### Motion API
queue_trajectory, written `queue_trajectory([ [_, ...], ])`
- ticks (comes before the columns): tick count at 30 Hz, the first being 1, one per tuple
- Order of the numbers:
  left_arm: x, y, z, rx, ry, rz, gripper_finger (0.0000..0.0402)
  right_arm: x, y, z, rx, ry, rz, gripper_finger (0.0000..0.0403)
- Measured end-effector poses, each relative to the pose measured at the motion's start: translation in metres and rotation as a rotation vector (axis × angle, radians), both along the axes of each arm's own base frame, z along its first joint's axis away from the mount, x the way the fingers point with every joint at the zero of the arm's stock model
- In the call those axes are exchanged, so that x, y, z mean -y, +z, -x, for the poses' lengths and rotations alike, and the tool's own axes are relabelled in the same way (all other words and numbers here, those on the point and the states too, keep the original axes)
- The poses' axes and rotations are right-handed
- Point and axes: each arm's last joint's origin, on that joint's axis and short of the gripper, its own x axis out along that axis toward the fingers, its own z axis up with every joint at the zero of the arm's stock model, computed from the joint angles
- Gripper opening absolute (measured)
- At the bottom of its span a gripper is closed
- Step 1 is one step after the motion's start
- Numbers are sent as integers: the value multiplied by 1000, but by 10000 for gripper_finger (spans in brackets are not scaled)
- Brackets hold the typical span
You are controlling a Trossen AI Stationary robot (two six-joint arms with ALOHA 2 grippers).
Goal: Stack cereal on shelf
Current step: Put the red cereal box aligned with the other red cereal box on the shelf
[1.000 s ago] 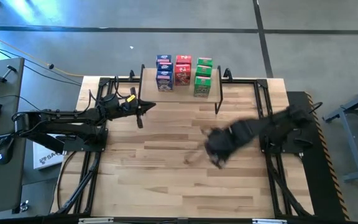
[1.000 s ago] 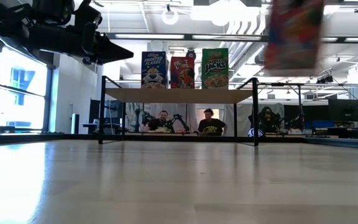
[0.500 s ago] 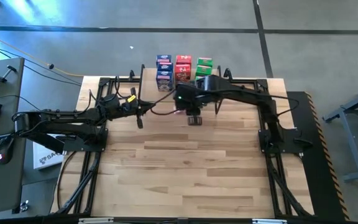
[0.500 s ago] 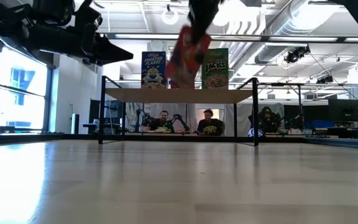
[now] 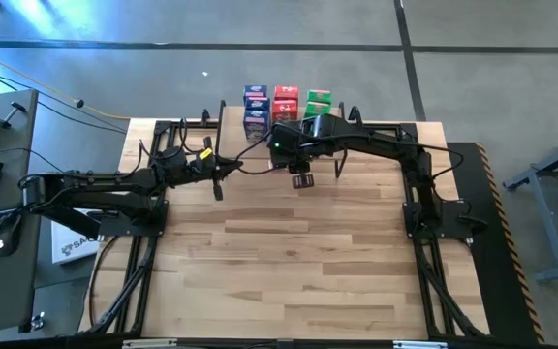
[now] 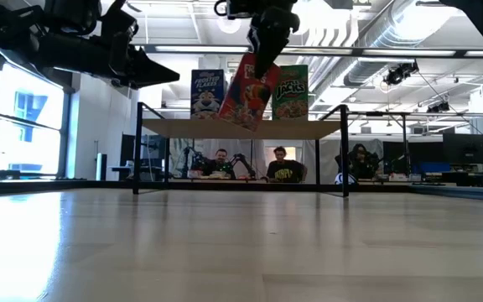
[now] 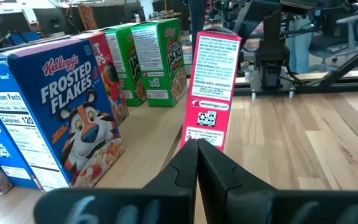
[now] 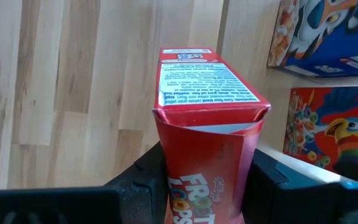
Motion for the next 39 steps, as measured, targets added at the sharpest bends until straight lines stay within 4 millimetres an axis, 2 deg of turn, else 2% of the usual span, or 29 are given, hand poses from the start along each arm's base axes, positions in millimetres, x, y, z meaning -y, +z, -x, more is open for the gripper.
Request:
queue_trajectory([
  [5, 0, 0, 0, -1, -9, 1, 0, -8, 3, 0, 13, -1, 6, 126],
  [9, 0, 0, 0, -1, -9, 1, 0, -11, -5, 3, -10, -48, -92, 126],
  [13, 0, 0, 0, -1, -11, 2, 0, -18, -35, -6, -8, -66, -281, 126],
  [17, 0, -1, 0, -3, -12, 9, 0, -28, -75, -14, -23, -44, -292, 126],
  [24, 0, -1, 0, -4, -12, 12, 0, -29, -98, -21, 42, -103, -278, 132],
  [34, 1, -1, 0, -3, -45, 16, 0, -26, -97, -25, 101, -144, -246, 230],
  [36, 2, -1, 0, -2, -69, 17, 0, -26, -92, -26, 104, -126, -231, 239],
  [39, 2, -1, -1, 0, -82, 25, 0, -30, -72, -21, 65, -122, -230, 237],
])
